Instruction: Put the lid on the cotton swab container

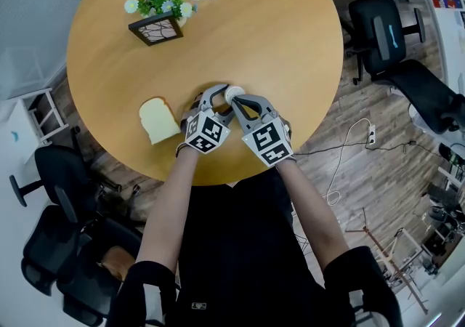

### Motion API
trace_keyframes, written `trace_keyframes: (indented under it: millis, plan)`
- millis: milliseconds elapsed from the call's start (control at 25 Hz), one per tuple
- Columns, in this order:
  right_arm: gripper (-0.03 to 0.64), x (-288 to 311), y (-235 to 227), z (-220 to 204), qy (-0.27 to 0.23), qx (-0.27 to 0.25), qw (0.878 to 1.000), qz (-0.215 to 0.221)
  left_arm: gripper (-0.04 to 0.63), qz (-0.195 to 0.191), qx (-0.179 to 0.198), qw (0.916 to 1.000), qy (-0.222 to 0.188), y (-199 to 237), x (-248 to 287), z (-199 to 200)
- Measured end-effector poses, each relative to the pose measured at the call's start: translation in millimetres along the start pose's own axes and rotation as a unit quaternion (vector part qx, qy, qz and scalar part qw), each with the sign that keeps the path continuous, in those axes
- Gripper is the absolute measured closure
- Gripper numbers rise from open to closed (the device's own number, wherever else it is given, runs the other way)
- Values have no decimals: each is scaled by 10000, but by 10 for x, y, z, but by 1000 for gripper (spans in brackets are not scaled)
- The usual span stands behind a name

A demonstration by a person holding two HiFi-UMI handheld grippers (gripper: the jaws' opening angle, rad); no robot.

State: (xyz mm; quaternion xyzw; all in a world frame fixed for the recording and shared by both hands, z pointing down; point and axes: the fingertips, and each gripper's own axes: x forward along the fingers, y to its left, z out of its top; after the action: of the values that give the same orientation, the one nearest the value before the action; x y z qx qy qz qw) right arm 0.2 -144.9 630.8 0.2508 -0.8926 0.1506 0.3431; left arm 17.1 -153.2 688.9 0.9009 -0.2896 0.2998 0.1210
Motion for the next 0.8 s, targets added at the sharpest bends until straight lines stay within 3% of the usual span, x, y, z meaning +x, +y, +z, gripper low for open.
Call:
trace_keyframes:
  millis: [240,480,800]
  plan:
    - [612,59,19,16,23,280,9996,58,343,5,9,10000,10,0,-12,2]
    - [612,34,39,-10,313,-476,9982,-200,344,13,19,10000,1,-11,-10,2]
    - [612,40,19,-5,248,-185,9995,-95,342,4,16,10000,7,-4,-3,-6]
